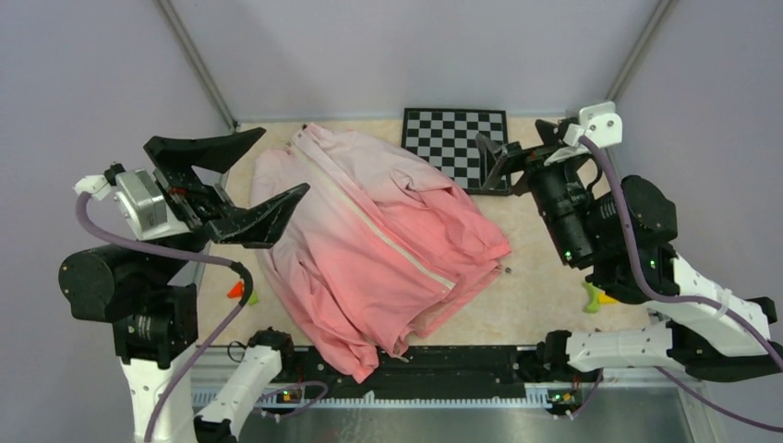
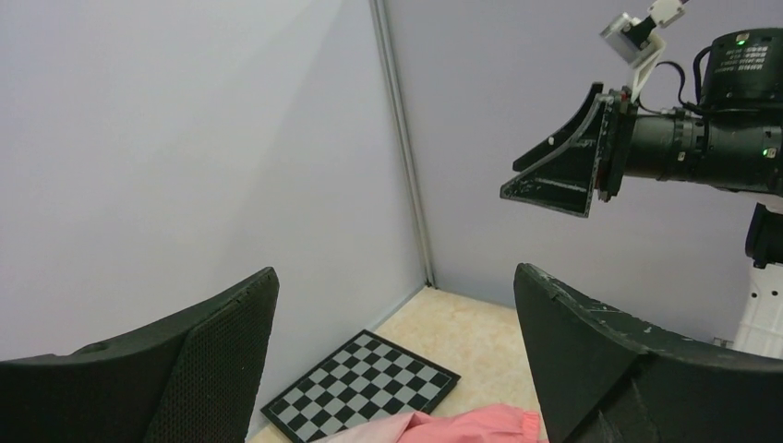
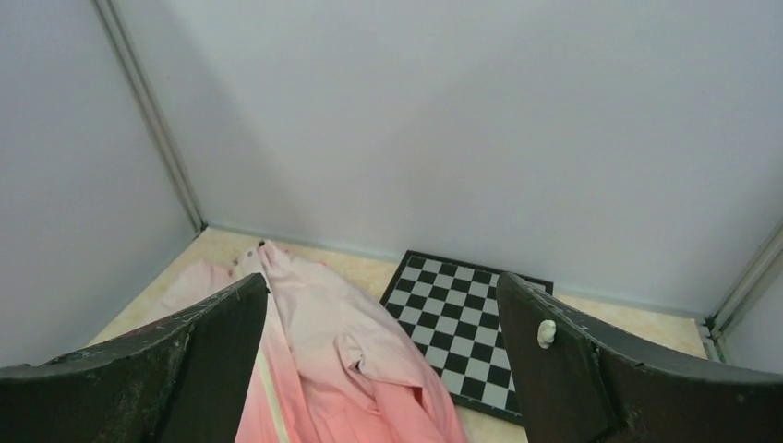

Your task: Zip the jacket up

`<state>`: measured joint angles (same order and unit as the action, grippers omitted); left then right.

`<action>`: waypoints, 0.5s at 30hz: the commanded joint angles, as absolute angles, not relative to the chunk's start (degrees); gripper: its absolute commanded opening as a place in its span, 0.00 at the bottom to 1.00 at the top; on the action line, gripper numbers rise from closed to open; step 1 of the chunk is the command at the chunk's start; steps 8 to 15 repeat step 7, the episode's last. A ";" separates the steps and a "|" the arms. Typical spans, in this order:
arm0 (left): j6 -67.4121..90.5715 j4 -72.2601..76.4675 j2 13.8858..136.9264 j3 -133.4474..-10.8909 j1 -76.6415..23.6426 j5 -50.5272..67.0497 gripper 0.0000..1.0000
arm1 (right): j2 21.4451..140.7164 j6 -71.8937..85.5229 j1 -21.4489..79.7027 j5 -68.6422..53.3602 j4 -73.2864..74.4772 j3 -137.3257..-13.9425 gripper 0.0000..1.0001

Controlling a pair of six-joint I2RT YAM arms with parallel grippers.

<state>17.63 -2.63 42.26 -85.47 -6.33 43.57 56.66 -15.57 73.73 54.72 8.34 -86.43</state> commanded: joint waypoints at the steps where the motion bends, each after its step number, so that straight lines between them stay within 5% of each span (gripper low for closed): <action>1: 13.11 -6.48 43.82 -86.22 -8.70 39.62 0.99 | 56.05 -20.62 73.53 56.96 2.40 -87.77 0.92; 15: 10.06 -8.12 43.99 -85.99 -10.89 37.03 0.99 | 53.67 -23.67 73.51 60.15 -5.40 -81.48 0.92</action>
